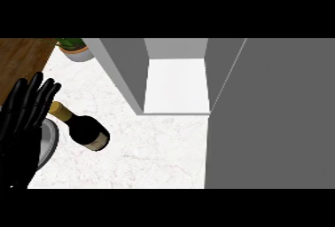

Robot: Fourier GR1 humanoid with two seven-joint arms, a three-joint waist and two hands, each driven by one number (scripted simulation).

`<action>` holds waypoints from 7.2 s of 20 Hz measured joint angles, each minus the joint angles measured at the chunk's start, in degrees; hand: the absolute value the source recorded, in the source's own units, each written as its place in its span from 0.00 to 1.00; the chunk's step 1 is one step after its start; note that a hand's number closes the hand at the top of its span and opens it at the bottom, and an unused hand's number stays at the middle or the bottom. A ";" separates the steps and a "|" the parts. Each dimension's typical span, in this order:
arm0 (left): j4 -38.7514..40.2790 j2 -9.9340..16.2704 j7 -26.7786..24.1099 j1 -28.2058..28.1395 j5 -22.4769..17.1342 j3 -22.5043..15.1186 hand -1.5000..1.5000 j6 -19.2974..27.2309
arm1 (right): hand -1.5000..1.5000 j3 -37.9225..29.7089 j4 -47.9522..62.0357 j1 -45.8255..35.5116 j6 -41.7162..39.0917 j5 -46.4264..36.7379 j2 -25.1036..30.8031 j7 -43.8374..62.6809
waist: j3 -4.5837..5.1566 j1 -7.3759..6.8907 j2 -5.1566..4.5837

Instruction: Pick up the wine, place it into the cabinet and close the cabinet

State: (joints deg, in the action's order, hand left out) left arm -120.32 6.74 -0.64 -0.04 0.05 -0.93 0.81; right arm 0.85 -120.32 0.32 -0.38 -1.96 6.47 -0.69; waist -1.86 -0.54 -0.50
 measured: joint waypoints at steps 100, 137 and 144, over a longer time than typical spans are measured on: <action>72.63 16.18 -21.91 16.43 -3.92 14.82 0.00 -42.35 | 0.00 37.20 -23.10 -8.77 31.92 -5.71 11.44 38.50 | 2.01 2.46 0.60; 89.34 13.53 -36.57 22.05 -0.37 8.19 1.00 -36.81 | 0.00 37.22 -22.90 -9.20 37.15 -4.46 18.57 35.71 | 1.88 2.15 0.75; 81.80 8.06 -42.22 15.59 -3.25 10.70 1.00 -25.62 | 0.00 36.99 -22.79 -8.50 38.20 -3.91 19.53 34.57 | 1.28 0.97 1.46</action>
State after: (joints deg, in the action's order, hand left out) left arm -38.52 14.80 -42.86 15.55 -3.20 9.77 -24.81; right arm 37.84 -143.11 -8.19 37.82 -5.87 26.00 33.89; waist -0.58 0.43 0.96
